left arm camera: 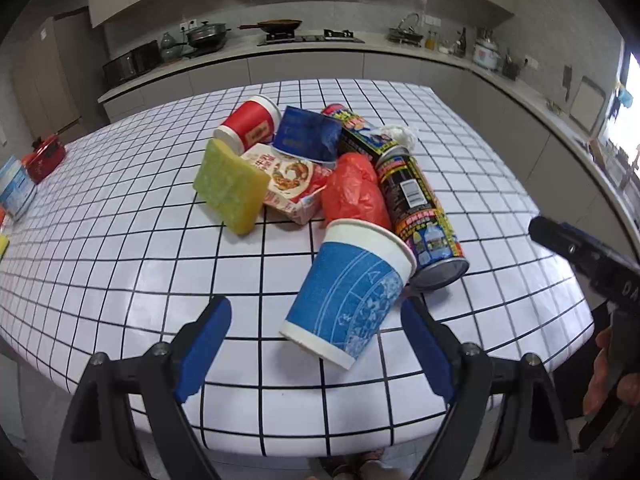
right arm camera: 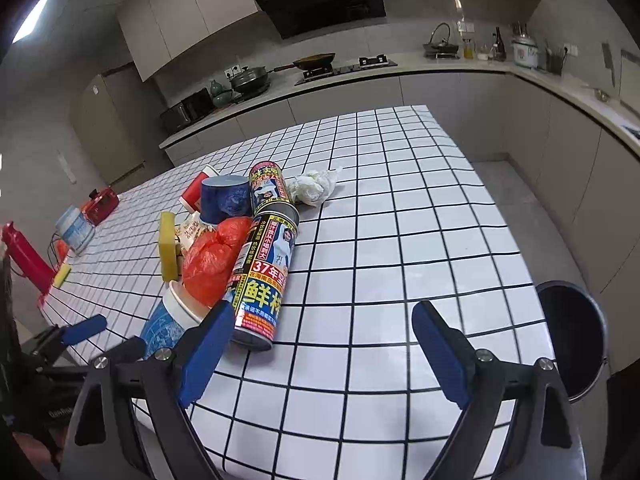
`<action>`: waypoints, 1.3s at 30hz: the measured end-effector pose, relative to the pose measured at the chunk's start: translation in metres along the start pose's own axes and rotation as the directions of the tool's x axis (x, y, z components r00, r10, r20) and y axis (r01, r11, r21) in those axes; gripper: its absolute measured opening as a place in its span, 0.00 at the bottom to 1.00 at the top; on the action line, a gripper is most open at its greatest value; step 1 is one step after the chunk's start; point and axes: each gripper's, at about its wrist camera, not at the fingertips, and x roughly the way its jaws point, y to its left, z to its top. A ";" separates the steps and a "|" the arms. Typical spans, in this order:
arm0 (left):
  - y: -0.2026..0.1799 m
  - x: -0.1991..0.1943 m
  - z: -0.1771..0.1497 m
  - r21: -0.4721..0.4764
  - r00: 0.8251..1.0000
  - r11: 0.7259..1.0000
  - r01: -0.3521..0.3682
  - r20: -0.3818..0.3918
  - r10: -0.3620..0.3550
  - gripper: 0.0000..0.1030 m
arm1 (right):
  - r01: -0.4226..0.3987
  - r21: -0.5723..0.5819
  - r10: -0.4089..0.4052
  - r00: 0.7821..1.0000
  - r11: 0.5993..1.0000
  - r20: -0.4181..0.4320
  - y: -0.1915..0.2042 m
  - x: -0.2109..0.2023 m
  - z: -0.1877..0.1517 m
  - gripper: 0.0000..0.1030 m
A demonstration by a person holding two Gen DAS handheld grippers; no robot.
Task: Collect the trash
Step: 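Move both tools back to the table toward the blue paper cup and tall can, then grasp the blue paper cup with the left gripper while the right grasps the tall yellow-black can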
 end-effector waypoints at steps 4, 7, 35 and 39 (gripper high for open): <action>-0.005 0.026 0.003 0.053 0.997 0.998 0.028 -0.078 -0.024 0.85 | -0.009 0.004 0.009 1.000 1.000 -0.011 -0.003 0.009 0.002 0.89; -0.006 0.041 0.005 0.077 0.994 0.996 0.044 -0.106 -0.036 0.85 | 0.003 0.018 -0.002 1.000 1.000 -0.017 -0.003 0.014 0.004 0.89; 0.057 0.065 0.010 0.030 0.966 0.970 0.242 -0.096 -0.238 0.63 | 0.124 0.035 -0.116 0.978 0.992 -0.171 0.069 0.131 0.011 0.66; 0.056 0.067 0.012 0.024 0.967 0.971 0.237 -0.103 -0.234 0.66 | 0.110 0.027 -0.104 0.980 0.994 -0.171 0.071 0.130 0.010 0.54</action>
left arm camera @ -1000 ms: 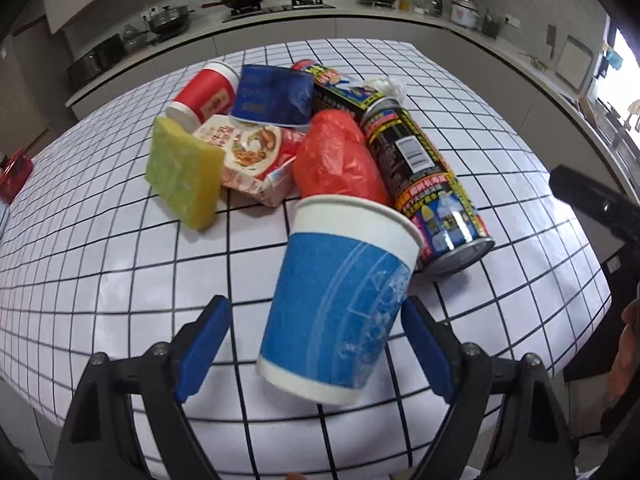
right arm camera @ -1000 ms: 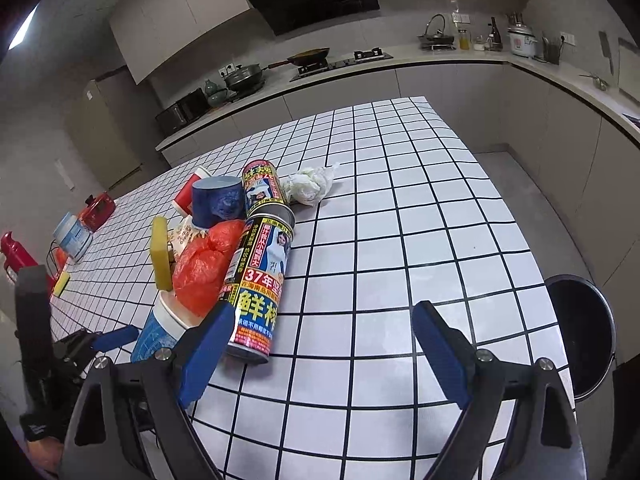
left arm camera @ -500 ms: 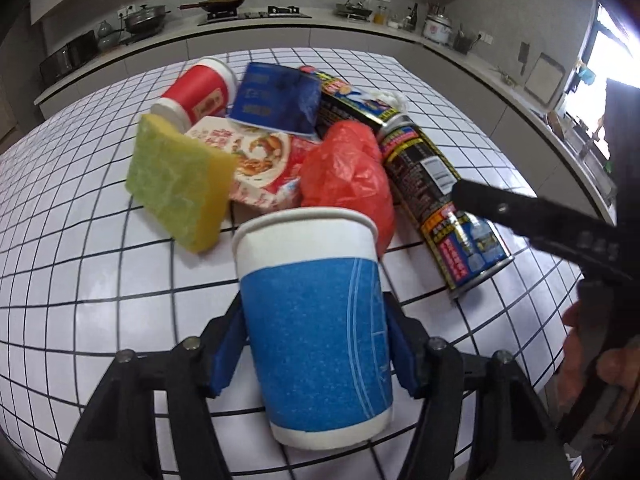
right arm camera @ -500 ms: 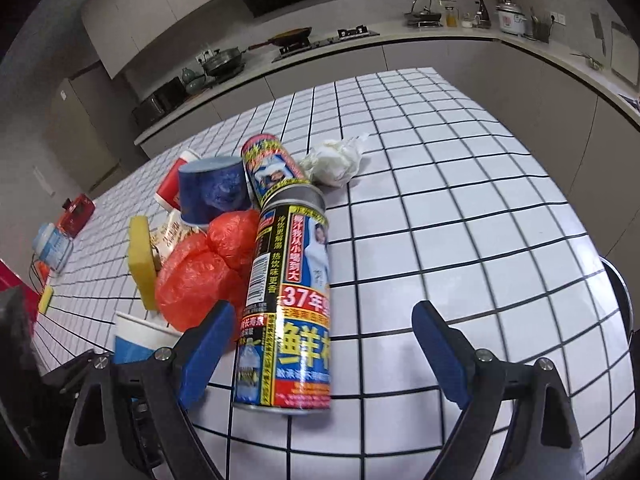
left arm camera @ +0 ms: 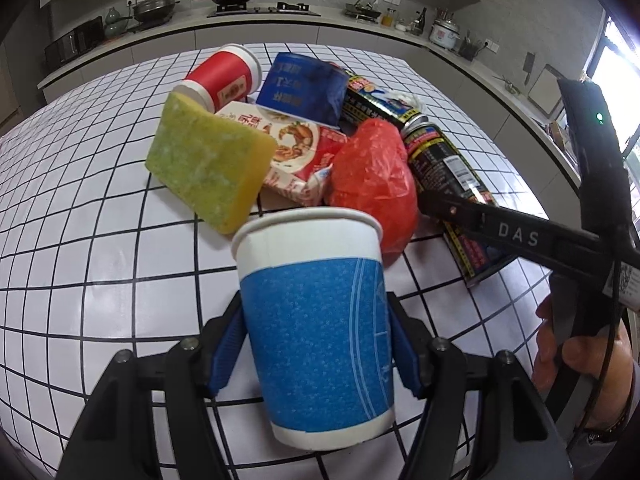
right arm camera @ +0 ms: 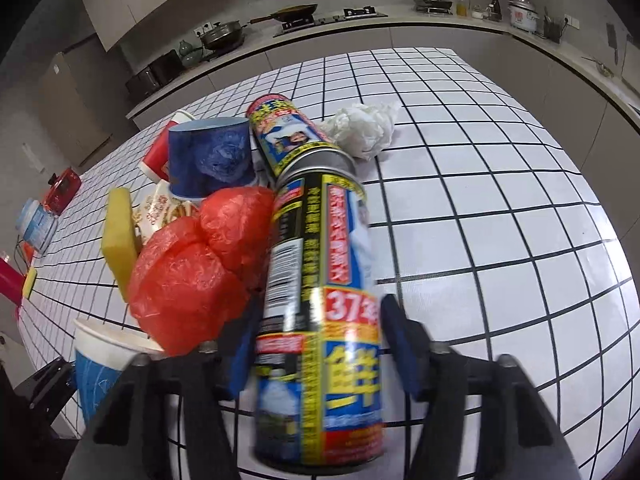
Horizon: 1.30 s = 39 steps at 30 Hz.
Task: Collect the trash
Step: 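Grasp the blue paper cup with the left gripper while the right grasps the tall yellow-black can, then carry the blue paper cup and tall can over the black bucket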
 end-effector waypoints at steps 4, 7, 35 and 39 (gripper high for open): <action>0.000 0.006 0.003 -0.008 1.000 1.000 -0.006 -0.018 0.006 0.67 | 0.014 -0.028 -0.014 1.000 1.000 0.005 0.003 -0.005 -0.006 0.54; 0.005 0.009 0.002 -0.032 1.000 0.999 0.014 -0.012 -0.014 0.63 | 0.016 -0.022 -0.016 1.000 1.000 0.018 0.000 -0.013 -0.013 0.53; -0.103 -0.004 0.019 0.129 0.986 0.982 0.137 0.077 -0.147 0.60 | 0.117 0.180 -0.148 0.973 0.977 0.175 -0.107 -0.143 -0.060 0.54; -0.143 0.004 0.024 0.162 0.984 0.976 0.147 0.077 -0.161 0.60 | 0.124 0.229 -0.171 0.966 0.965 0.194 -0.154 -0.157 -0.064 0.54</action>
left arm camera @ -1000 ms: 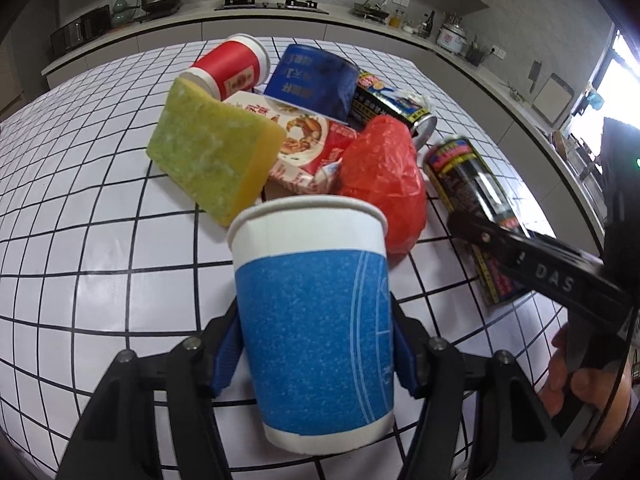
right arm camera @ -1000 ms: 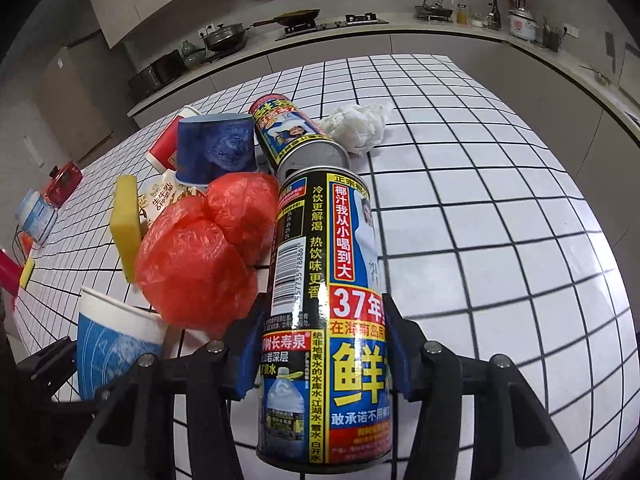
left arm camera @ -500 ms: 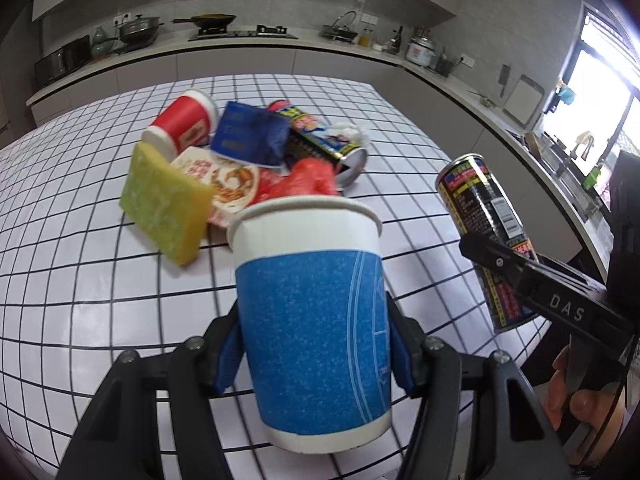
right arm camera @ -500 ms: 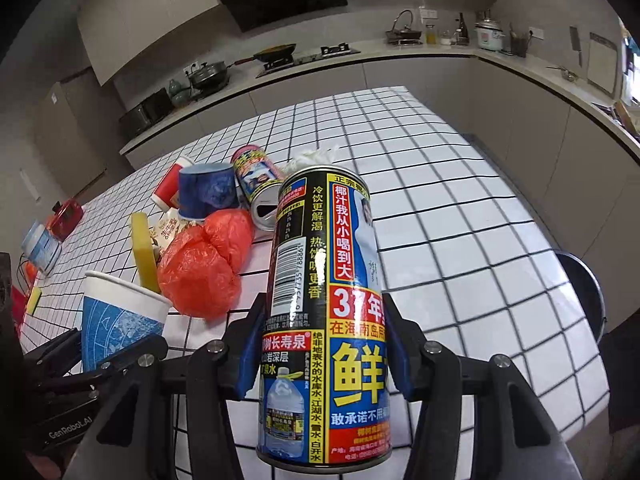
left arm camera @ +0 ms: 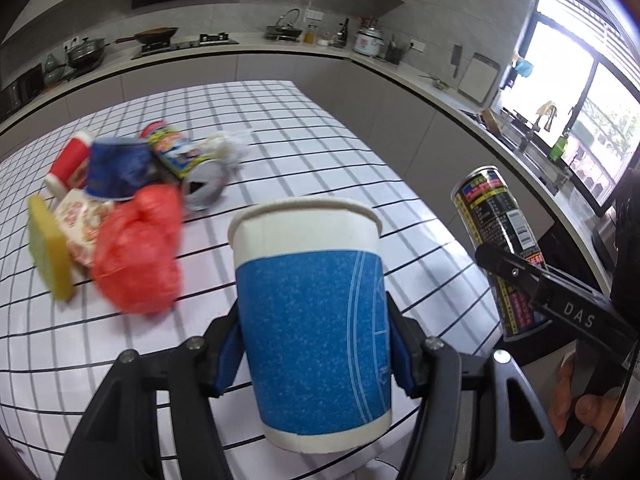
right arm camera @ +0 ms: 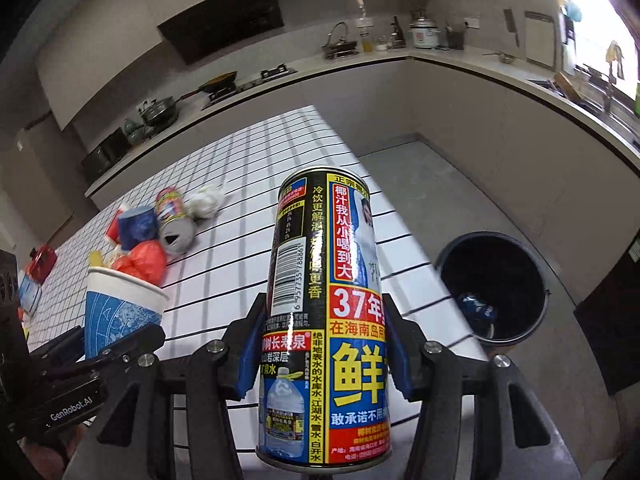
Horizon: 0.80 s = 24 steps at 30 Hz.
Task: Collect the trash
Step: 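Carry the blue paper cup and tall can over the black bucket, then open the right gripper to drop the can while the left gripper drops the cup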
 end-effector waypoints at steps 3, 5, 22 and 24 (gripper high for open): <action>-0.031 0.016 0.008 0.007 1.000 1.000 -0.002 0.006 0.002 0.60 | 0.009 0.030 -0.009 1.000 1.000 0.013 -0.048 -0.003 0.008 0.53; -0.053 0.028 0.012 0.000 1.000 1.000 -0.009 0.011 0.009 0.60 | 0.008 0.035 -0.008 1.000 0.999 0.013 -0.082 0.001 0.014 0.53; -0.209 0.130 0.051 -0.055 0.998 0.998 -0.019 -0.055 0.016 0.60 | 0.000 0.057 0.014 0.969 0.998 -0.247 -0.310 0.119 0.036 0.53; -0.221 0.142 0.052 -0.057 0.998 0.998 -0.025 -0.067 0.021 0.60 | 0.001 0.054 0.014 0.958 0.999 -0.286 -0.323 0.142 0.031 0.53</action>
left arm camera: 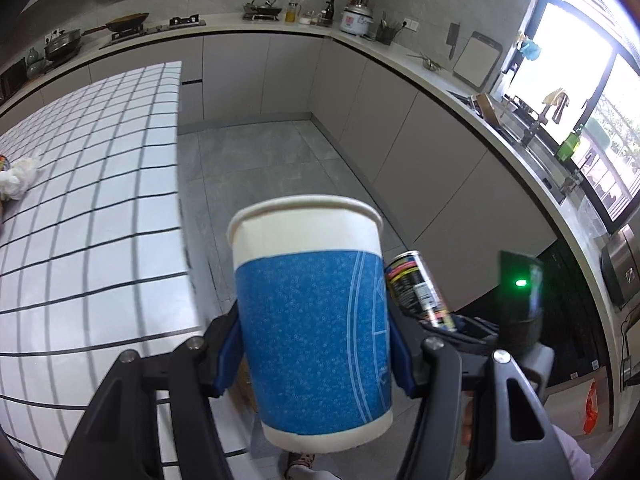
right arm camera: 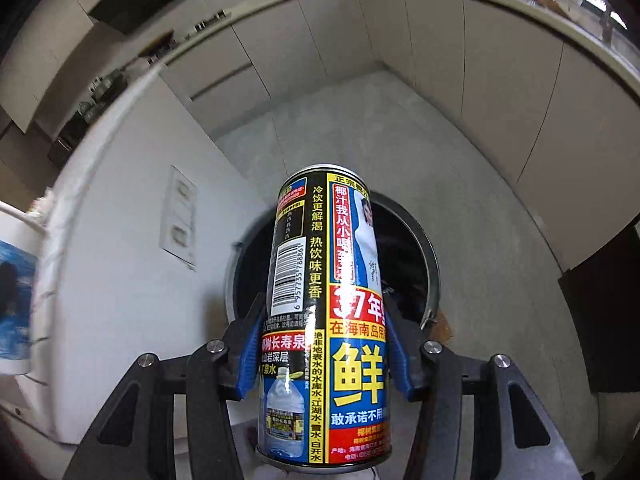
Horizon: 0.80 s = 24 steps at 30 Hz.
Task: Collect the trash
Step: 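Open the right gripper to drop the can while the left gripper drops the cup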
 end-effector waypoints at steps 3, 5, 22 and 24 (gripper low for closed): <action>-0.012 0.017 -0.003 -0.010 1.000 1.000 -0.013 -0.024 0.013 0.60 | 0.000 -0.005 0.000 0.998 1.000 -0.055 -0.011 0.031 0.002 0.54; -0.017 0.030 -0.004 -0.024 0.999 0.999 -0.027 -0.044 0.026 0.60 | -0.008 -0.009 0.008 0.995 1.000 -0.095 -0.018 0.051 0.003 0.54; -0.034 0.110 -0.024 -0.011 0.978 0.994 -0.105 -0.182 0.101 0.62 | -0.074 0.083 0.075 0.997 0.994 -0.017 -0.062 0.015 0.012 0.64; -0.036 0.124 -0.029 -0.002 0.970 0.993 -0.116 -0.215 0.112 0.63 | -0.063 0.080 0.063 0.998 0.995 -0.006 -0.066 0.007 0.012 0.64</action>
